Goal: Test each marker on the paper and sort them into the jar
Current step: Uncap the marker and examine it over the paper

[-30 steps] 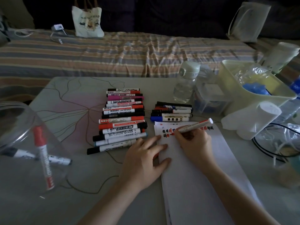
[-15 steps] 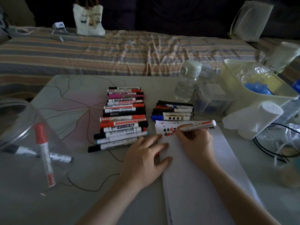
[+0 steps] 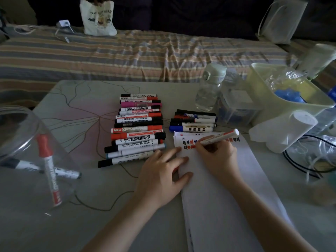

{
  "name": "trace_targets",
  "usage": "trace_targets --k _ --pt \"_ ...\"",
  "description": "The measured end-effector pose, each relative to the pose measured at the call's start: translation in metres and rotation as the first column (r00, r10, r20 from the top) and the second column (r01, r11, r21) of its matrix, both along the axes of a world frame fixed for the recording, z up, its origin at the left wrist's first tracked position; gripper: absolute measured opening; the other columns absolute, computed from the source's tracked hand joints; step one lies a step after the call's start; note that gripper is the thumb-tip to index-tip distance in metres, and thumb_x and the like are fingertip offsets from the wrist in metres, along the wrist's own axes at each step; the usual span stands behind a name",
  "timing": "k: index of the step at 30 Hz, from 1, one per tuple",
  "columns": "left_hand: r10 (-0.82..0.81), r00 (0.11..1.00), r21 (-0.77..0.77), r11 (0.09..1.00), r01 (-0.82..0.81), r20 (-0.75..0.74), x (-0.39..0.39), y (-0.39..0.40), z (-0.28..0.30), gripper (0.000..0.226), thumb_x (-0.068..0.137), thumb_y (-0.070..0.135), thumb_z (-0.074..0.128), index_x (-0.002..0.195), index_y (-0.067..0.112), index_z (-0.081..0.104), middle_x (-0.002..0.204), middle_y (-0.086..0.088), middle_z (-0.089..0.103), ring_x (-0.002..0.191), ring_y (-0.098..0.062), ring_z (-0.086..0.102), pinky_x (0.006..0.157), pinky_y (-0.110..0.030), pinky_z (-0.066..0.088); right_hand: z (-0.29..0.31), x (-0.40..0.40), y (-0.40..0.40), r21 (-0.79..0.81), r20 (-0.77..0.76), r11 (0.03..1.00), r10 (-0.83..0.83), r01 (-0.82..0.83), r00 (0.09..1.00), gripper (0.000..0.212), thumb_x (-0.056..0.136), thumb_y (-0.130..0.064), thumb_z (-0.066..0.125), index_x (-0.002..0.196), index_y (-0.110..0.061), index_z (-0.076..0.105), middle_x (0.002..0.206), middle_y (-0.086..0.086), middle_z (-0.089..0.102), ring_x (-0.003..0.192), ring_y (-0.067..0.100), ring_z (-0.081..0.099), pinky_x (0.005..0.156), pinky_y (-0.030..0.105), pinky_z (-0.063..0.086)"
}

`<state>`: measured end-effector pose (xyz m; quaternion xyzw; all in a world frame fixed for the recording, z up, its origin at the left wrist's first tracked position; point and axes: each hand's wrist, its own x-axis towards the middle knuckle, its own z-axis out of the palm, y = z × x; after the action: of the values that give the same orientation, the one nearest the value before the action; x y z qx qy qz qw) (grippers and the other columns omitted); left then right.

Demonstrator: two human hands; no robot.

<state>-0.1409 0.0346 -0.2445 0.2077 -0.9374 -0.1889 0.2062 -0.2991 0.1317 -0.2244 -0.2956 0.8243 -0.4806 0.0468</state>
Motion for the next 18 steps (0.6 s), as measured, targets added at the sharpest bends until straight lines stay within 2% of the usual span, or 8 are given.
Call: trace_targets --k 3,5,8,10,11,14,16,18 --pt "-0.003 1.000 0.062 0.998 0.004 -0.024 0.001 0.001 0.003 0.055 0.085 0.063 0.043 0.126 0.031 0.061 0.137 0.013 0.051 0.120 -0.010 0.045 0.100 -0.030 0.043 0.001 -0.001 -0.001 0.006 0.011 0.999 -0.044 0.044 0.999 0.011 0.078 -0.030 0.076 0.073 -0.030 0.067 0.069 -0.018 0.066 0.069 -0.006 0.064 0.063 0.015 0.053" --pt "0.005 0.998 0.123 0.992 0.003 -0.065 0.004 0.002 0.005 0.053 0.087 0.056 0.043 0.124 0.023 0.062 0.128 0.010 0.053 0.119 -0.008 0.044 0.100 -0.027 0.042 0.002 -0.003 0.001 -0.049 0.066 0.997 -0.061 0.065 0.996 0.009 0.080 -0.029 0.075 0.075 -0.029 0.068 0.072 -0.013 0.069 0.071 -0.002 0.066 0.065 0.018 0.055" --pt "0.014 0.995 0.103 0.995 -0.003 -0.101 0.009 0.006 0.005 0.037 0.090 0.036 0.055 0.119 0.015 0.065 0.118 0.003 0.053 0.112 -0.010 0.047 0.096 -0.022 0.043 0.010 -0.001 0.004 -0.157 0.176 0.986 -0.030 0.058 0.984 0.004 0.084 -0.027 0.074 0.083 -0.025 0.071 0.078 -0.007 0.072 0.075 0.002 0.068 0.063 0.016 0.054" --pt "0.041 0.995 0.090 0.995 -0.033 -0.095 0.012 0.007 0.003 0.025 0.088 0.018 0.066 0.112 0.012 0.068 0.112 -0.001 0.053 0.106 -0.014 0.051 0.091 -0.022 0.045 0.018 0.001 0.004 -0.179 0.242 0.983 0.002 0.043 0.970 0.004 0.085 -0.021 0.074 0.086 -0.024 0.071 0.078 -0.007 0.071 0.069 -0.001 0.066 0.060 0.012 0.050" --pt "0.053 0.995 0.112 0.993 -0.043 -0.089 0.014 0.007 0.005 0.023 0.087 0.015 0.069 0.109 0.011 0.069 0.109 -0.001 0.055 0.103 -0.015 0.053 0.088 -0.022 0.045 0.024 0.001 0.005 -0.176 0.284 0.983 0.000 0.053 0.959 0.003 0.085 -0.019 0.073 0.086 -0.021 0.072 0.075 -0.006 0.070 0.064 0.002 0.064 0.060 0.015 0.051" --pt "0.065 0.990 0.300 0.954 -0.026 -0.124 0.027 0.010 0.024 0.021 0.087 0.016 0.069 0.108 0.014 0.070 0.105 0.003 0.062 0.097 -0.012 0.059 0.084 -0.021 0.047 0.049 0.005 0.016 -0.207 0.376 0.975 0.006 0.078 0.927 0.010 0.088 -0.020 0.070 0.084 -0.011 0.071 0.067 0.004 0.063 0.059 0.015 0.054 0.062 0.033 0.048" --pt "0.124 0.973 0.486 0.874 -0.013 -0.196 0.040 0.012 0.044 0.023 0.087 0.014 0.069 0.109 0.019 0.070 0.105 0.009 0.067 0.097 -0.004 0.063 0.085 -0.014 0.049 0.069 0.017 0.029 -0.244 0.432 0.968 0.060 0.053 0.900 0.022 0.092 -0.029 0.064 0.088 -0.008 0.070 0.066 0.002 0.063 0.060 0.013 0.054 0.063 0.032 0.048" --pt "0.184 0.951 0.603 0.798 0.004 -0.249 0.053 0.016 0.064 0.021 0.087 0.014 0.069 0.106 0.025 0.070 0.102 0.014 0.070 0.093 0.003 0.065 0.081 -0.009 0.047 0.089 0.037 0.045 -0.265 0.477 0.964 0.116 0.017 0.871 0.027 0.095 -0.031 0.059 0.093 -0.006 0.069 0.067 0.001 0.065 0.063 0.014 0.055 0.063 0.031 0.048"
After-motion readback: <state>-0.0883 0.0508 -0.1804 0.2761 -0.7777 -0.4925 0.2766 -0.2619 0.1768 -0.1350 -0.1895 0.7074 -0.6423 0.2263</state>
